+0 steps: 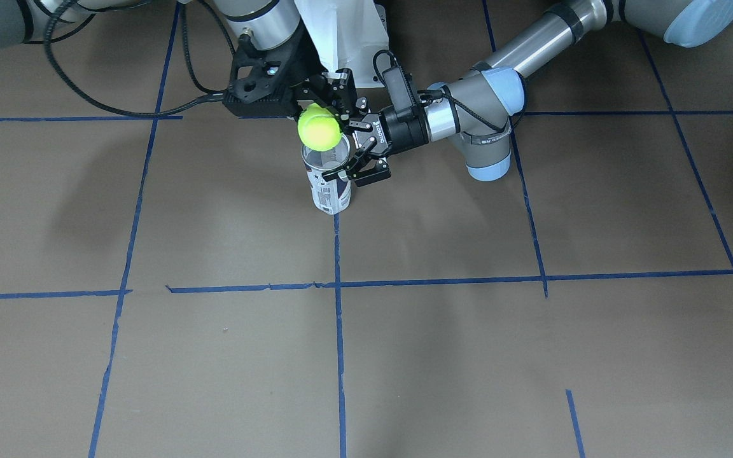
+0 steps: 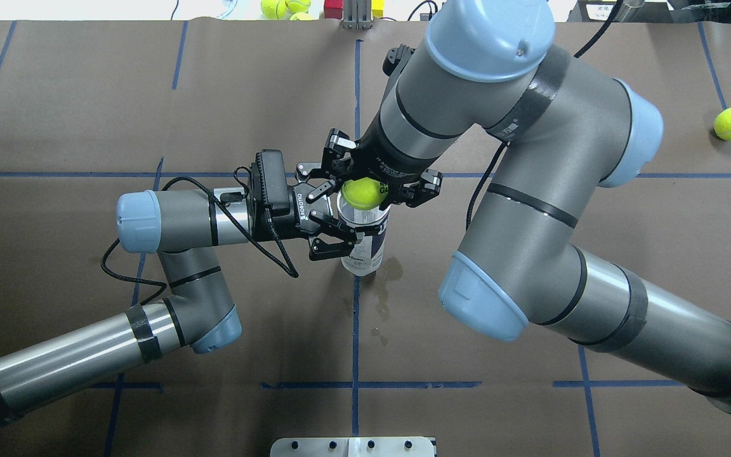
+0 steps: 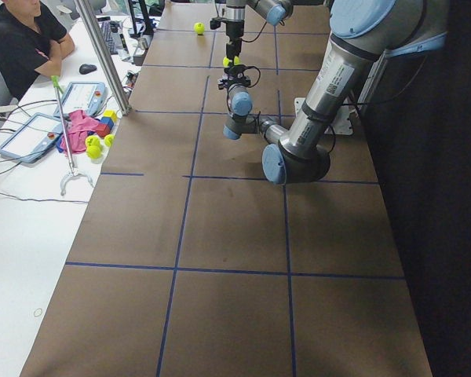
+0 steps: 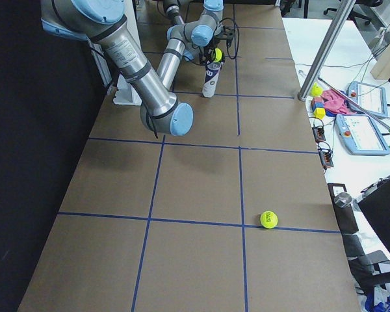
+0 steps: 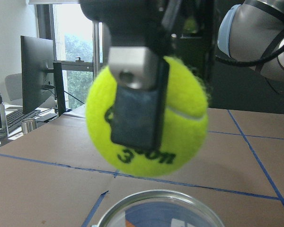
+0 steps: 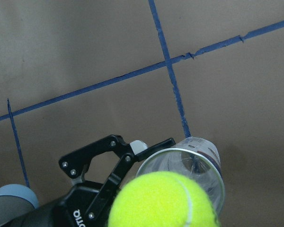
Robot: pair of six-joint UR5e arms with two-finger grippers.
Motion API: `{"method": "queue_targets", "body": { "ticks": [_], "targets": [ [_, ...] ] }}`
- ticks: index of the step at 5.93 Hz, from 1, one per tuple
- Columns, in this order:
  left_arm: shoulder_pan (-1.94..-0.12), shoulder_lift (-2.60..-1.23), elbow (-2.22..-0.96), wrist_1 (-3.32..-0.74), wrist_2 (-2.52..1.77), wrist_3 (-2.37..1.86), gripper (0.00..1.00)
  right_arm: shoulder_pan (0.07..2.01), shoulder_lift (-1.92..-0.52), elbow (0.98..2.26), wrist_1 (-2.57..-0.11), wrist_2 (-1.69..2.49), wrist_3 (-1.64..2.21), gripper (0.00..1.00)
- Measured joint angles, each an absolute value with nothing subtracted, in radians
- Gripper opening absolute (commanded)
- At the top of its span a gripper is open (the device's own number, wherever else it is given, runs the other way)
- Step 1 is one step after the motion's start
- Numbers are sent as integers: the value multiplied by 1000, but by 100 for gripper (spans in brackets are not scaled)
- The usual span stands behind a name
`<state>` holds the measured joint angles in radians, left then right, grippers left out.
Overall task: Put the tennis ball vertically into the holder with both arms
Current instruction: 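Lower the ball into the can and open the right gripper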
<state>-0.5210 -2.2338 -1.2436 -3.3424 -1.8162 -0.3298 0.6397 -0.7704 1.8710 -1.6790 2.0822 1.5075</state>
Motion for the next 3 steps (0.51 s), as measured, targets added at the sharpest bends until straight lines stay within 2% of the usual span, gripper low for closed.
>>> {"method": "queue_targets", "body": {
  "ticks": [1, 2, 3],
  "targets": [
    [-519, -2234, -1244, -3344, -1816, -330, 75, 639, -772, 1865, -1684, 2075, 1512, 61],
    [-515, -2232, -1245, -3345, -1816, -330, 75, 646, -773, 1863, -1695, 2069, 1512, 97],
    [-512, -2230, -1245, -3350, -1816, -330, 75, 650, -771, 1859, -1702, 2065, 1513, 99]
  ]
}}
